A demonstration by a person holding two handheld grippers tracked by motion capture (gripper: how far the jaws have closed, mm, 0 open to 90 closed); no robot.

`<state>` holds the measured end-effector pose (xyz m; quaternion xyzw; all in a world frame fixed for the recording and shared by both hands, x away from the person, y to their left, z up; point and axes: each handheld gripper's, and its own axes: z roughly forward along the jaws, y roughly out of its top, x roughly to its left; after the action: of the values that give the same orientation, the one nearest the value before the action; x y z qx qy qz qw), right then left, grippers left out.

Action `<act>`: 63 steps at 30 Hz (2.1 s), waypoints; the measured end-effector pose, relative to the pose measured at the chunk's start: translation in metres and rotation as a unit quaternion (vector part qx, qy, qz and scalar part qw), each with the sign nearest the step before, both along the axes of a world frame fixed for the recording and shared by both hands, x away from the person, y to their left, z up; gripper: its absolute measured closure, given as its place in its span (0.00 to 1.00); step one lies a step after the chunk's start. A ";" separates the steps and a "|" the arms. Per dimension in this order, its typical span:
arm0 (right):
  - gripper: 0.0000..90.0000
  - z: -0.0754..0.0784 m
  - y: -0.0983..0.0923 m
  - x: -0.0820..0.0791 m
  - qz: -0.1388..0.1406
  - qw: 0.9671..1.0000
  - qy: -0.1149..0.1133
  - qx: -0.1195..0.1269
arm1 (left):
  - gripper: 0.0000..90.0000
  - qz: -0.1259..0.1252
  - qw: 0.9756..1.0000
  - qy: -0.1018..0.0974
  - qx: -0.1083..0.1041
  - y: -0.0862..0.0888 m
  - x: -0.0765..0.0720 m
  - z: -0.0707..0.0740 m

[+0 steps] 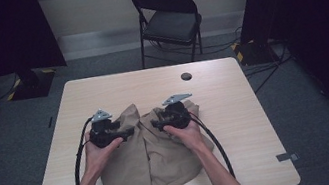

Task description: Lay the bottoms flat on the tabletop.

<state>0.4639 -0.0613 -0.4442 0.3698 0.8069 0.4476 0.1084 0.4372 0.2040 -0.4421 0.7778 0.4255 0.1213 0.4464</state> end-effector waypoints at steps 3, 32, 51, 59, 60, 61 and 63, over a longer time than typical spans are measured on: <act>0.67 -0.006 0.006 0.000 0.008 1.000 0.004 0.007 | 0.33 0.003 1.000 0.011 -0.010 -0.004 0.006 -0.011; 0.98 0.014 -0.114 -0.060 -0.057 0.997 -0.038 0.035 | 0.96 -0.032 0.997 0.014 -0.070 0.051 -0.079 -0.006; 0.98 -0.056 -0.106 -0.062 -0.068 0.997 0.035 -0.006 | 0.97 -0.023 0.998 0.061 -0.014 0.035 -0.053 -0.054; 0.98 -0.056 -0.094 -0.042 -0.077 0.996 0.038 -0.008 | 0.97 0.007 0.998 0.058 -0.029 0.031 -0.018 -0.057; 0.98 -0.055 -0.092 -0.039 -0.078 0.996 0.038 -0.012 | 0.97 0.012 0.998 0.055 -0.034 0.030 -0.014 -0.059; 0.98 -0.053 -0.089 -0.035 -0.080 0.996 0.036 -0.023 | 0.97 0.015 0.997 0.059 -0.040 0.031 -0.011 -0.059; 0.98 -0.052 -0.085 -0.029 -0.082 0.996 0.037 -0.029 | 0.97 0.021 0.997 0.059 -0.035 0.030 -0.006 -0.058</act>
<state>0.4353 -0.1463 -0.4961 0.4474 0.7901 0.3998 0.1256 0.4315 0.2339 -0.4999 0.7586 0.4714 0.0695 0.4444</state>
